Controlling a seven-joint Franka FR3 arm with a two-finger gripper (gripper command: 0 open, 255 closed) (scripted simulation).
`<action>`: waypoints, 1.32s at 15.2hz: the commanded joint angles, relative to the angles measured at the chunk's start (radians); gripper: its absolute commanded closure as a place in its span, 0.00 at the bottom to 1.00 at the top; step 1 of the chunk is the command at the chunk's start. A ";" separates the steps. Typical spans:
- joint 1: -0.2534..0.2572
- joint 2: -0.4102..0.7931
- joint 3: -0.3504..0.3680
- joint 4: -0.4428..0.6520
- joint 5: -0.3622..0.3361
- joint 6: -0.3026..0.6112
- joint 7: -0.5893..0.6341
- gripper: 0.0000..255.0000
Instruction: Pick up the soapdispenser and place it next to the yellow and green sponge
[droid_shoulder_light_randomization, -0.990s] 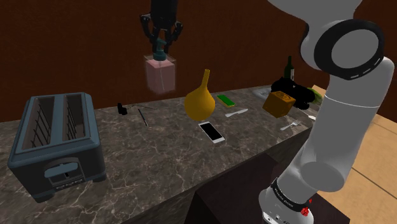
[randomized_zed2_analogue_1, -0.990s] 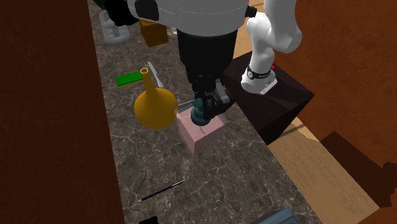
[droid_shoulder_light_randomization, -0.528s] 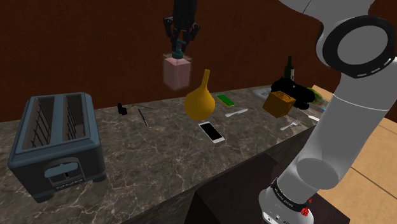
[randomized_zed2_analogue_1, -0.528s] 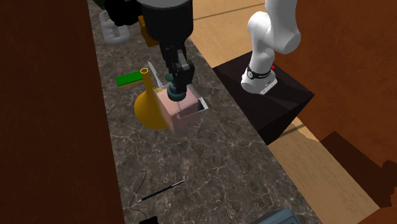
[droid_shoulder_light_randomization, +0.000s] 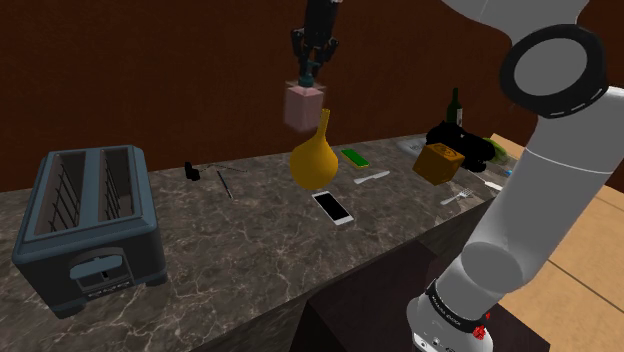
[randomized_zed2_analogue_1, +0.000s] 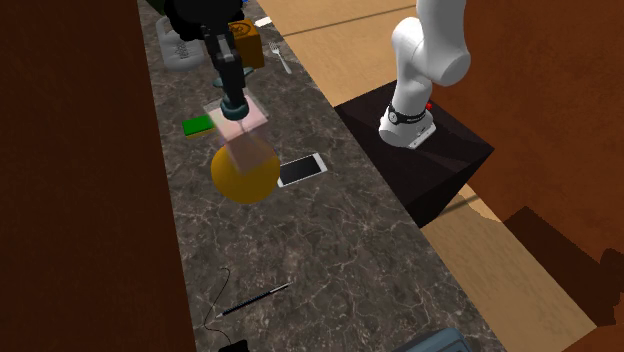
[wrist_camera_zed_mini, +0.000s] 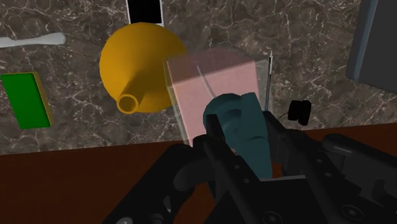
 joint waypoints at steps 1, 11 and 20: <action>-0.027 0.005 -0.019 0.003 0.003 0.001 -0.047 1.00; -0.154 0.121 -0.103 0.171 0.001 -0.057 -0.260 1.00; -0.255 0.448 -0.155 0.697 -0.012 -0.261 -0.428 1.00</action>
